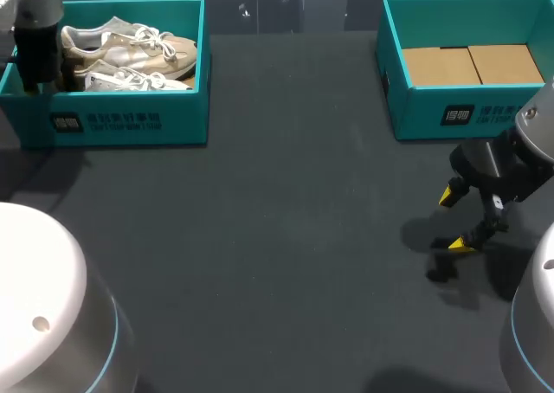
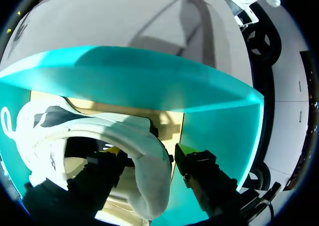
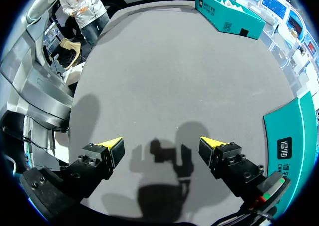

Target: Take the shoe out of the shoebox, open the shoe tongue, remove and reinsert the insole, then place the shoe into the shoebox

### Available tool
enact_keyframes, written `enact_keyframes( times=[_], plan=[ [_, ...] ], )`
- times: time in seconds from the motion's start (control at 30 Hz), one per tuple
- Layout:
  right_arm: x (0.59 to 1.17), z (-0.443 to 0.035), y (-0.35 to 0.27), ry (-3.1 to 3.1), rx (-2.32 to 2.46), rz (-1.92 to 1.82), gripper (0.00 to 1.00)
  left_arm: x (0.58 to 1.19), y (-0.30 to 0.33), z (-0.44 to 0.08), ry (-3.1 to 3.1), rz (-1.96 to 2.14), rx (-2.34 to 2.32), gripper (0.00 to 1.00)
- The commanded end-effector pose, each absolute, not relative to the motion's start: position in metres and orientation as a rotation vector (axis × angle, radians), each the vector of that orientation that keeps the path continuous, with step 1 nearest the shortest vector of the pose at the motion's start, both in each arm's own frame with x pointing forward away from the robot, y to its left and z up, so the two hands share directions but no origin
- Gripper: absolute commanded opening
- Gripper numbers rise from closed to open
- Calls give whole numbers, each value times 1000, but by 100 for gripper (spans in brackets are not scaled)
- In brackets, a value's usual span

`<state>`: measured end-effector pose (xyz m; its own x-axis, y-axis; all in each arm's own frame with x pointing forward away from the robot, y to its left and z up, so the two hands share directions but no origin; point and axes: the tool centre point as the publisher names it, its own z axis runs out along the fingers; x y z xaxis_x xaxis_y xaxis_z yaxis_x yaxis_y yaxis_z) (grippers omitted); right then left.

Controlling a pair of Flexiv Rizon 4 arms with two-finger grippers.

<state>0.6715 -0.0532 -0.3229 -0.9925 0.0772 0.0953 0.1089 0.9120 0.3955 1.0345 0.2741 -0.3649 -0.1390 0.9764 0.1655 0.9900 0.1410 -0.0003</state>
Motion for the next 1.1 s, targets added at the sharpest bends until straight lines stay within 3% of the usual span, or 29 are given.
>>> enact_keyframes(
  times=[0.03, 0.23, 0.27, 0.33, 0.37, 1.1],
  plan=[
    [670, -323, -53, -2998, -146, -626, 100, 1032, 276, -365, -2280, -169, -1972, 56],
    [670, -323, -53, -2998, -146, -626, 100, 1033, 278, -370, -2290, -192, -1953, 45],
    [670, -323, -53, -2998, -146, -626, 100, 1033, 278, -370, -2290, -191, -1951, 40],
    [670, -323, -53, -2998, -146, -626, 100, 1034, 278, -371, -2291, -195, -1947, 5],
    [670, -323, -53, -2998, -146, -626, 100, 1034, 278, -371, -2290, -195, -1946, 0],
    [670, -323, -53, -2998, -146, -626, 100, 1040, 300, -349, -2333, -165, -1955, 0]
  ],
)
